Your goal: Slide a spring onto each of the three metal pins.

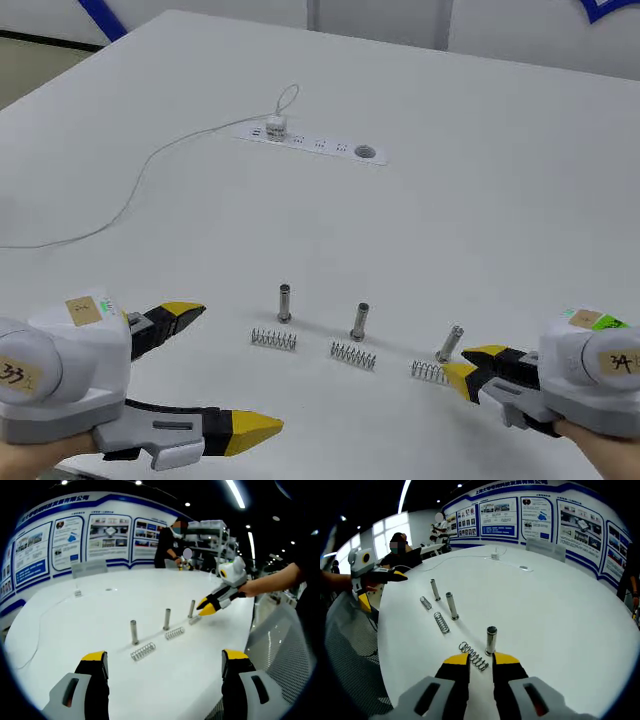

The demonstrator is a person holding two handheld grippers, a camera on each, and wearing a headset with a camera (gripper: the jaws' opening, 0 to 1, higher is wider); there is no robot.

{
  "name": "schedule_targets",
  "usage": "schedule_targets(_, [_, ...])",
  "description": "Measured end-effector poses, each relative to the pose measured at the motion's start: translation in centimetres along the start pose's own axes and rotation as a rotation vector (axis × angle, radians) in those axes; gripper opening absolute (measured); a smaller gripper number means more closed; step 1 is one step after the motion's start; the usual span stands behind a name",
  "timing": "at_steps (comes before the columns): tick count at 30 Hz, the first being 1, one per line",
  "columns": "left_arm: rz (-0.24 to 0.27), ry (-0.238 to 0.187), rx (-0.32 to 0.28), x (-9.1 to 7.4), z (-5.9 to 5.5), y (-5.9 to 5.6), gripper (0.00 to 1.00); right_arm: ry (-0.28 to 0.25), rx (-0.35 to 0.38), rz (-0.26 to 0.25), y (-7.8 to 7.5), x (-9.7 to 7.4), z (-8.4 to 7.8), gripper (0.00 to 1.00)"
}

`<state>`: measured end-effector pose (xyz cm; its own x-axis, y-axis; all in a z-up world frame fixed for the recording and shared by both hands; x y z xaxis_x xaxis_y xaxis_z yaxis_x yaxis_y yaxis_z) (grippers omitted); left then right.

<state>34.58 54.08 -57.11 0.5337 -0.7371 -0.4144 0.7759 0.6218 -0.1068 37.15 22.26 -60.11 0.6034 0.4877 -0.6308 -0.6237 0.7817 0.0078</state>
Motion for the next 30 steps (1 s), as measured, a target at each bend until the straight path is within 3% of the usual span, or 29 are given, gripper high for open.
schedule_targets(5, [0.001, 0.010, -0.002, 0.1, -0.1, 0.0, 0.96, 0.043, -0.108, 0.072, 0.0, 0.5, -0.4, 0.21])
schedule_targets(10, [0.000, 0.021, 0.002, 0.1, -0.3, 0.0, 0.96, 0.074, -0.206, 0.107, -0.4, 1.2, -0.1, 0.21])
schedule_targets(18, [0.009, 0.029, -0.001, 0.0, -0.4, 0.2, 0.96, 0.113, -0.241, 0.206, -0.5, 2.0, 0.3, 0.21])
schedule_targets(22, [0.012, 0.033, -0.001, 0.0, -0.5, 0.3, 0.96, 0.136, -0.260, 0.211, -0.7, 2.2, 0.0, 0.18])
schedule_targets(30, [0.004, 0.049, 0.000, 0.1, -0.8, 0.2, 0.96, 0.115, -0.202, 0.237, -0.7, 1.9, -0.4, 0.14])
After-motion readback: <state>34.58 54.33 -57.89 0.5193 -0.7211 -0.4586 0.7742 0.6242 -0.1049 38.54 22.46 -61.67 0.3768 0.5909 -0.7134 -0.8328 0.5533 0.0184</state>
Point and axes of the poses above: the centre of the closed fingertips' face, and the gripper's own axes: x roughly forward along the fingers, y roughly to its left, z roughly out of its top, the point moved 9 cm from there along -x, roughly backward along the fingers
